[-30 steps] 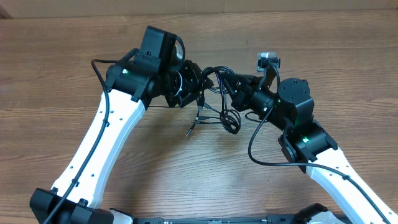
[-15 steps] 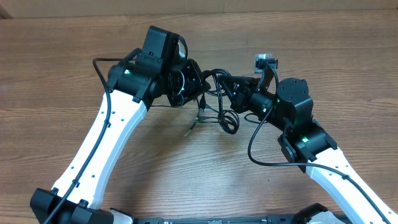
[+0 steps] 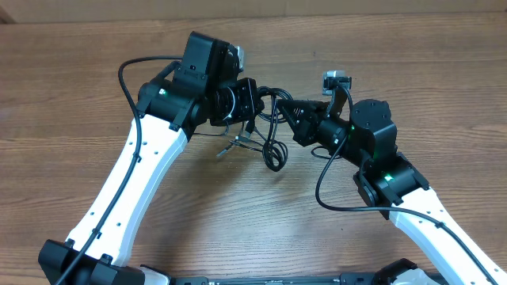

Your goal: Untangle cables

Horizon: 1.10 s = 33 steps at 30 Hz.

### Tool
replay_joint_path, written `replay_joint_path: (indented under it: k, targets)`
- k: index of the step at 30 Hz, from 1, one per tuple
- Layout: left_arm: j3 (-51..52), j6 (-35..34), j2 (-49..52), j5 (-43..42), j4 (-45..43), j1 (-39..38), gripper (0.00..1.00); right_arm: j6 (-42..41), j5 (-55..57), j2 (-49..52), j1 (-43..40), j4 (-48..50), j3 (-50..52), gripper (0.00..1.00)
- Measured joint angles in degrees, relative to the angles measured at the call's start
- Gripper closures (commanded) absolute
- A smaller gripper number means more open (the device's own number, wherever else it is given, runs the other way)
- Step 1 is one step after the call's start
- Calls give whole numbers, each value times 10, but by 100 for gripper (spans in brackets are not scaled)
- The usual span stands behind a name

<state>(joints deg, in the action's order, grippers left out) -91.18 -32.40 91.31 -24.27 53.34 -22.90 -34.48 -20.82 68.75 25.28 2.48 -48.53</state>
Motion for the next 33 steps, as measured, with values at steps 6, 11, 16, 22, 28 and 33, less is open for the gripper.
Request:
replay_joint_path:
  k: [6,11,16,22,28,33]
  targets:
    - [0,102,0,21,1,0,96,0,3,0,0,5,0,83]
    - [0,152,0,28,7,0,96,0,7,0,-1,5,0,83]
    - [0,165,0,31,3,-4,96,0,7,0,-1,5,0,76]
    - [0,165,0,31,-6,-4,96,2,3,0,-1,4,0,61]
    - [0,165,0,32,-9,-4,96,30,-2,0,-1,-36,0,73]
    - [0,165,0,31,-9,-4,96,41,3,0,-1,-37,0,74]
